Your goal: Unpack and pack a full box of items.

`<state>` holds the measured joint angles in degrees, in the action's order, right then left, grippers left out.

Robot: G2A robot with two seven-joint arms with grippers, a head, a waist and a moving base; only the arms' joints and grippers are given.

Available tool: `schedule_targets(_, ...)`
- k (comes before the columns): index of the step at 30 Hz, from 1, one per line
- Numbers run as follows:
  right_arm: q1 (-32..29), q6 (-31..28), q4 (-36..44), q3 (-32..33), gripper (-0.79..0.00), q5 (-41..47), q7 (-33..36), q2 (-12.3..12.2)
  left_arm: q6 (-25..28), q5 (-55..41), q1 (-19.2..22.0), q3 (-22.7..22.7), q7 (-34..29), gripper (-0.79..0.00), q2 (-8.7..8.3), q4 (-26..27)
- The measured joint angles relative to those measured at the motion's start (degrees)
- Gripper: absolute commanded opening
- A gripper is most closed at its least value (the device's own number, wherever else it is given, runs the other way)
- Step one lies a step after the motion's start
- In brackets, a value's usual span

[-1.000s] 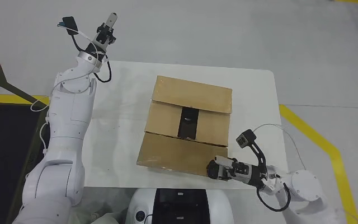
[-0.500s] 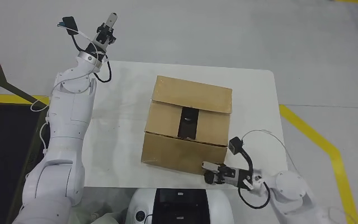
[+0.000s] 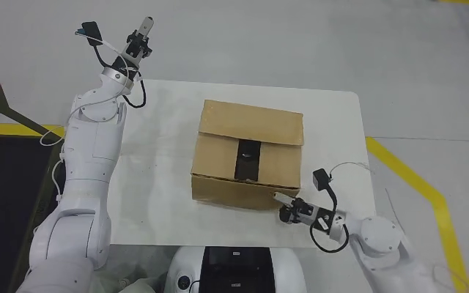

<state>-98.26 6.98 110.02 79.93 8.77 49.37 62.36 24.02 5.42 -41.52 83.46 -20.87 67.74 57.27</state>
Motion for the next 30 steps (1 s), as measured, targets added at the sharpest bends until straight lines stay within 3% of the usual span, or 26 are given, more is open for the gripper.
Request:
schedule_targets(6, 0.9, 0.0, -1.1, 1.0, 0.0, 1.6, -2.5, -0.1, 0.0, 0.0, 0.0, 0.0, 0.0, 0.0, 0.0, 0.0)
schedule_targets(13, 0.6, 1.3, 1.5, 2.1, 0.0, 4.4, 0.2, -0.4, 0.0, 0.0, 0.0, 0.0, 0.0, 0.0, 0.0, 0.0)
schedule_targets(22, -1.4, -1.5, 8.7, 10.1, 0.0, 14.3, -0.1, -0.8, 0.0, 0.0, 0.0, 0.0, 0.0, 0.0, 0.0, 0.0)
schedule_targets(30, 0.3, -6.2, 6.0, 12.4, 0.0, 7.8, -6.7, -1.0, 0.0, 0.0, 0.0, 0.0, 0.0, 0.0, 0.0, 0.0)
